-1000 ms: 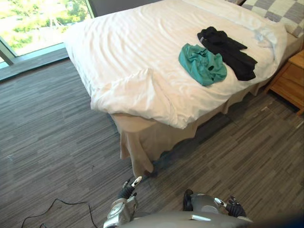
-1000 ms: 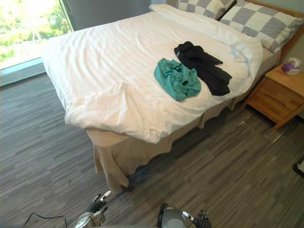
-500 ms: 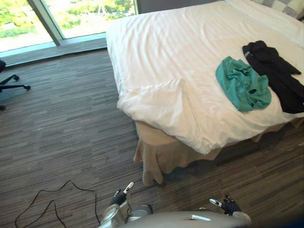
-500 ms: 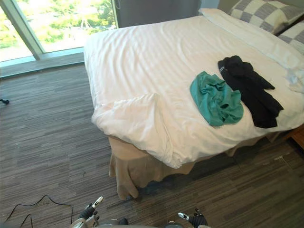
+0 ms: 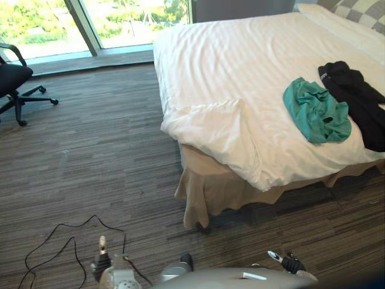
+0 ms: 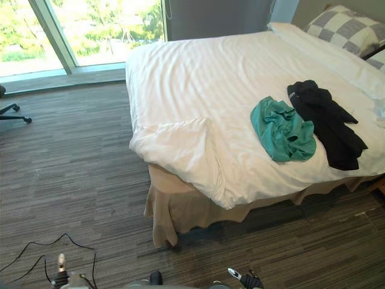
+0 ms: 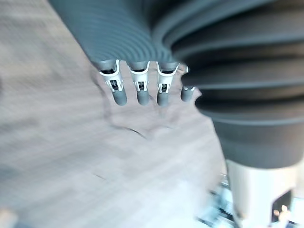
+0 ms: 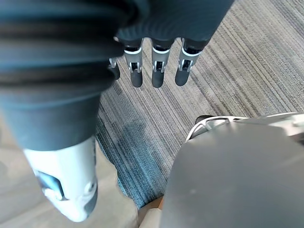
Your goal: Tidy the bed and pick cloth on bed and put in laundry
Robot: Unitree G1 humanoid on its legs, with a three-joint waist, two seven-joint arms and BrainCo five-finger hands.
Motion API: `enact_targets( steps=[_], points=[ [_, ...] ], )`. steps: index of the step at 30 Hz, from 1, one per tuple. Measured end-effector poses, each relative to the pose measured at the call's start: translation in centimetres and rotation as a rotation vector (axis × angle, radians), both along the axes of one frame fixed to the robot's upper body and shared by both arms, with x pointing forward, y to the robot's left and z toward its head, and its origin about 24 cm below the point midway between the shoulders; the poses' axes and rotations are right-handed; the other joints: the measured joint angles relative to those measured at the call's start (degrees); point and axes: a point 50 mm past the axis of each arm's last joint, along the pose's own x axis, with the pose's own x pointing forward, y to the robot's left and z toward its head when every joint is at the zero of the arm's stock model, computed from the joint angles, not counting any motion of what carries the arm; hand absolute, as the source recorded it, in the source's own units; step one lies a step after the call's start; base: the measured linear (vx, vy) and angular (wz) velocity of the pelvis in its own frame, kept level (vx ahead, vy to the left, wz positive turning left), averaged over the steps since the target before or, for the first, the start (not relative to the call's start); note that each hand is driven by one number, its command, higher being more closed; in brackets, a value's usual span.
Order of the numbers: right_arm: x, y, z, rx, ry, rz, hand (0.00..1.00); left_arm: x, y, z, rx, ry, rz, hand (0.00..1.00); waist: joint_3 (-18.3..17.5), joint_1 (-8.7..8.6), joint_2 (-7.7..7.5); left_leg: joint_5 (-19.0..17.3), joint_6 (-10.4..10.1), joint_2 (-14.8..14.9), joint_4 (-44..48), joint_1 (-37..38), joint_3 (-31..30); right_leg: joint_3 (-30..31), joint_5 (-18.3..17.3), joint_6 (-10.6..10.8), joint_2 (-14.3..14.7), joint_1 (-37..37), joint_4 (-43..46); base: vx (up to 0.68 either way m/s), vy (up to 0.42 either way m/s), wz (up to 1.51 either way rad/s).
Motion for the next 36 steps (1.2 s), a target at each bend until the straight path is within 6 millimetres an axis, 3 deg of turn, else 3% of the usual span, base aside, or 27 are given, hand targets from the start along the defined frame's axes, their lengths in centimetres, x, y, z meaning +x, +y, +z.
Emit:
enact_targets(
  steps=[2,6,8,10,13,17,21,24,30,34,36],
  points=[
    [-0.4,0.0,0.0,-0.004,0.004,0.011,0.0,1.9,1.7,3.0,0.151,-0.114,0.0,0.0,-0.37,-0.18,-0.14,0.01,-0.01,0.11,0.0,-1.15,0.27,-0.03,0.0,0.02,0.36,-0.52,-0.94,-0.08,0.02,0.15],
    [-0.8,0.0,0.0,-0.005,0.016,0.024,0.0,4.1,4.0,7.6,0.446,-0.123,-0.082,0.0,-0.59,-0.35,0.21,0.0,-0.01,0.2,0.0,-1.44,1.73,1.47,0.02,0.04,0.7,-0.75,-1.99,-0.01,0.033,-0.07],
    [-1.6,-0.3,0.0,-0.009,0.035,0.019,0.0,7.2,4.9,11.0,0.677,-0.084,-0.152,0.0,-0.93,-0.33,0.56,0.0,0.0,0.17,0.0,-1.33,2.89,2.96,0.21,0.18,0.84,-1.11,-2.43,0.07,0.036,-0.09],
    [-1.8,-0.4,0.0,-0.009,0.04,0.014,0.0,9.7,5.3,14.2,0.851,-0.089,-0.222,0.0,-1.61,-0.43,0.83,-0.04,0.06,0.06,0.01,-1.46,3.42,4.26,0.67,0.14,0.81,-1.69,-2.43,0.09,0.032,-0.17],
    [-2.2,-0.4,0.0,-0.008,0.047,0.005,0.0,13.8,4.1,19.0,1.093,-0.135,-0.388,0.0,-2.76,-1.04,0.97,-0.33,-0.07,-0.23,0.03,-1.46,4.62,5.44,2.76,-0.3,0.65,-2.16,-2.55,0.13,0.02,-0.17],
    [-1.4,-0.6,0.3,-0.021,0.01,0.007,0.0,16.9,2.7,21.4,1.314,-0.093,-0.604,0.0,-3.0,-2.86,1.6,-0.29,0.22,-0.39,0.35,-0.9,6.48,7.37,3.09,-0.49,0.84,-1.75,-3.56,0.18,0.005,-0.25],
    [-2.6,-0.7,0.2,-0.034,0.039,-0.004,0.0,20.3,4.4,26.0,1.422,-0.124,-0.675,0.0,-3.02,-3.62,1.66,-0.28,0.22,-0.15,0.38,0.72,9.67,10.3,3.21,-0.67,1.28,-1.45,-3.71,0.11,-0.015,-0.35],
    [-3.2,-0.8,0.2,-0.045,0.057,-0.004,0.0,21.9,3.3,27.5,1.48,-0.135,-0.762,0.0,-3.08,-5.33,1.8,-0.29,0.21,0.17,0.39,1.15,10.75,10.76,3.27,-0.78,1.28,-1.35,-3.53,0.07,-0.028,-0.14],
    [-1.9,-0.6,0.5,-0.053,0.014,0.032,0.0,24.7,0.4,25.8,1.594,0.111,-0.941,0.0,-2.11,-7.1,1.8,-0.31,0.17,0.59,0.4,0.37,12.87,13.2,3.82,-1.62,1.27,-4.94,-1.14,-0.02,-0.002,-0.25],
    [0.2,-1.0,1.2,-0.061,-0.057,0.026,0.0,26.8,-1.4,29.6,1.721,0.121,-0.865,0.0,2.51,-8.39,2.07,-0.52,0.72,0.22,0.39,-5.35,12.79,14.12,3.75,-1.56,0.38,-12.44,2.15,-0.17,0.048,-0.01],
    [0.8,-1.4,1.4,-0.065,-0.076,0.017,0.0,27.2,-1.7,30.4,1.747,0.133,-0.838,0.0,4.77,-9.02,2.46,-0.13,1.04,-0.26,0.38,-7.5,12.88,14.74,4.13,-1.0,-0.11,-14.94,2.9,-0.2,0.063,-0.04]
  ],
)
